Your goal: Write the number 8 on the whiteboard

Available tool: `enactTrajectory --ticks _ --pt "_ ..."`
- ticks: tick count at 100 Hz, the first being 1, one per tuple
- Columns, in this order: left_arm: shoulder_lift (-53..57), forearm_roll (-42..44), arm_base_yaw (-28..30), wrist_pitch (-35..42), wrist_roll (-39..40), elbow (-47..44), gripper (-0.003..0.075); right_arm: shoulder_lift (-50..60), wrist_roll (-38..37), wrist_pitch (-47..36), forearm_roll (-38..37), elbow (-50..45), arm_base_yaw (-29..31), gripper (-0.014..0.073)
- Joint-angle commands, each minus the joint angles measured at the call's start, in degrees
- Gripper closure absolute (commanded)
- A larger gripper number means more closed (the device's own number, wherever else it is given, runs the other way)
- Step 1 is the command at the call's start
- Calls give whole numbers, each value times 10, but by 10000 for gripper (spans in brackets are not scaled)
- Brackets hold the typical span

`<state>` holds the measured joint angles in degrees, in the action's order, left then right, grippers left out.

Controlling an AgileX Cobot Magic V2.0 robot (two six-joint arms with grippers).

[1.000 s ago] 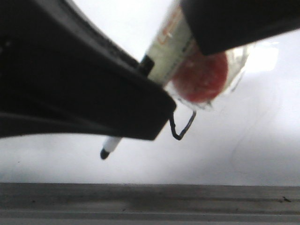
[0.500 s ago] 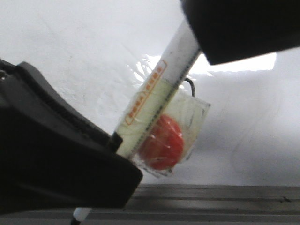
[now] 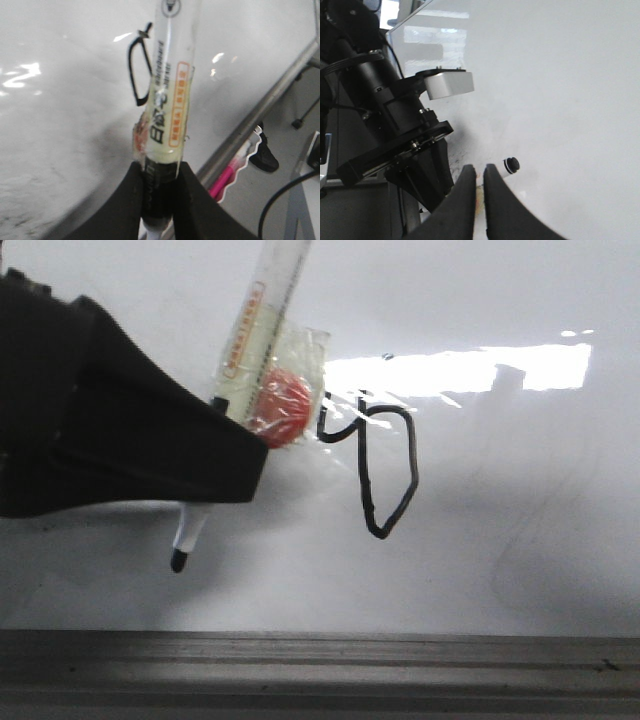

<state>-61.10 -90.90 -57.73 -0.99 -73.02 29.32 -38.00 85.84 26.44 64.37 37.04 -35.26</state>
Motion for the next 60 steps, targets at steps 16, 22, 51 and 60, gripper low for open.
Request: enactTrajectory --ticks 16,22,51,60 --pt "8 -36 0 86 5 14 741 7 0 -42 24 19 3 659" --pt "8 -38 0 110 5 14 741 7 0 -42 24 19 3 659" --pt "8 -55 0 169 5 14 741 7 0 -54 24 19 3 659" --pt "8 -55 0 169 5 14 741 7 0 -55 24 19 3 659"
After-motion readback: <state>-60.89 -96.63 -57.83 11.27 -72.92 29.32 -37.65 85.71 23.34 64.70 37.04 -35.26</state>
